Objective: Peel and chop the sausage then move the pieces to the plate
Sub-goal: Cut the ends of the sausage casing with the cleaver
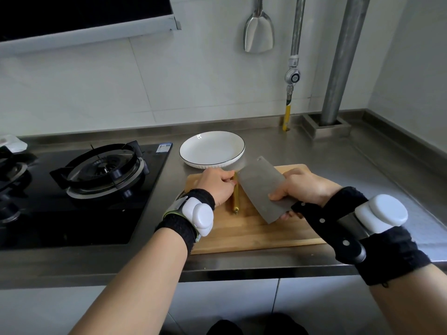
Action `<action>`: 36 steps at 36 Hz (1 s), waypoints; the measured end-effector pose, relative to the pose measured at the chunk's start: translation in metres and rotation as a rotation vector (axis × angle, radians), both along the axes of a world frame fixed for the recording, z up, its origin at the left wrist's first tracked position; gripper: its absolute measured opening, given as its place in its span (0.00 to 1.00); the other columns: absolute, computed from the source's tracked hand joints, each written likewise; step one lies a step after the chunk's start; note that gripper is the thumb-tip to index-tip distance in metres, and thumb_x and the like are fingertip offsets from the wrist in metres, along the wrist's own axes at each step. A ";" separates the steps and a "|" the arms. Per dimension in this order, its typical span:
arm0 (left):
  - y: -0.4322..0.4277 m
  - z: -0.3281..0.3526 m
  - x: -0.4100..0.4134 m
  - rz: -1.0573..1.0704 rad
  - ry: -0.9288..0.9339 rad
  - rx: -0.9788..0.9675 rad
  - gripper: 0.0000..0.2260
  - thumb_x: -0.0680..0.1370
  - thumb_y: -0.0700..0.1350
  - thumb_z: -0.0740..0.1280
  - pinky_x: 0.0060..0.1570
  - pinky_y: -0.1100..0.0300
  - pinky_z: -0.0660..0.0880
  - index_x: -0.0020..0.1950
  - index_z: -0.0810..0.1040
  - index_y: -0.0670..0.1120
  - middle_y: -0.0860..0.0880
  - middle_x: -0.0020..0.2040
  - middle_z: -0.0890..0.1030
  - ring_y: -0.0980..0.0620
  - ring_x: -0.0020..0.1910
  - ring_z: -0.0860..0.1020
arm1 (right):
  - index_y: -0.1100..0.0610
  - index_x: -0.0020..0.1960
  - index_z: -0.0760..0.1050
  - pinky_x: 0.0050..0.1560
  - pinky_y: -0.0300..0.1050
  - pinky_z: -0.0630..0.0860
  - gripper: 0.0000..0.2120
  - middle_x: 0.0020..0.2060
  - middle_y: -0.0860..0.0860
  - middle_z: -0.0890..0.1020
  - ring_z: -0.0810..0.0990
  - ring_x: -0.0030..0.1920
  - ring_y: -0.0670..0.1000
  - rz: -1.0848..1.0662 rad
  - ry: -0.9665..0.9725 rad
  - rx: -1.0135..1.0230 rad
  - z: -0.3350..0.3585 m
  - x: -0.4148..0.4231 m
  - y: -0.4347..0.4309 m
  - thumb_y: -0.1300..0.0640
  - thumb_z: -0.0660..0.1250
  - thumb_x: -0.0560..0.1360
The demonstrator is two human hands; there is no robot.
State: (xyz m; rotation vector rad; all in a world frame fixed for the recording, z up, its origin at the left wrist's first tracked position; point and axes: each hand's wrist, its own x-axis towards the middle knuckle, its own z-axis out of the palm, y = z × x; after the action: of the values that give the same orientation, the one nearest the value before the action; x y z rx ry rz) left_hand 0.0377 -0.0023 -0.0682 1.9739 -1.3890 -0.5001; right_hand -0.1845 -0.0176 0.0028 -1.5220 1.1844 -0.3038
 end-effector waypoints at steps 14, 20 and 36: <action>0.001 0.003 0.000 -0.024 -0.012 0.012 0.17 0.75 0.48 0.66 0.62 0.52 0.73 0.63 0.80 0.54 0.56 0.52 0.80 0.48 0.56 0.78 | 0.60 0.39 0.77 0.46 0.55 0.78 0.08 0.43 0.59 0.85 0.82 0.37 0.57 0.052 0.124 -0.175 0.005 0.012 -0.005 0.59 0.75 0.65; 0.004 0.007 -0.005 -0.017 0.008 0.016 0.17 0.74 0.48 0.66 0.64 0.53 0.72 0.64 0.80 0.54 0.56 0.57 0.81 0.49 0.59 0.77 | 0.65 0.47 0.78 0.27 0.43 0.72 0.09 0.34 0.65 0.85 0.80 0.31 0.59 0.018 0.109 -0.107 0.004 0.005 -0.003 0.63 0.71 0.68; 0.003 0.005 -0.003 -0.057 -0.046 -0.023 0.13 0.77 0.47 0.66 0.61 0.53 0.73 0.60 0.82 0.55 0.57 0.45 0.77 0.47 0.55 0.77 | 0.68 0.46 0.76 0.22 0.39 0.69 0.06 0.28 0.63 0.82 0.74 0.20 0.53 0.093 0.126 -0.059 0.018 0.014 -0.004 0.64 0.66 0.74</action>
State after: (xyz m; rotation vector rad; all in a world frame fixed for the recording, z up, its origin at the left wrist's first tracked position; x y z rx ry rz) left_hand 0.0352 0.0008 -0.0629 1.9433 -1.4772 -0.4651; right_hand -0.1702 -0.0215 0.0205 -1.6624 1.2075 -0.1851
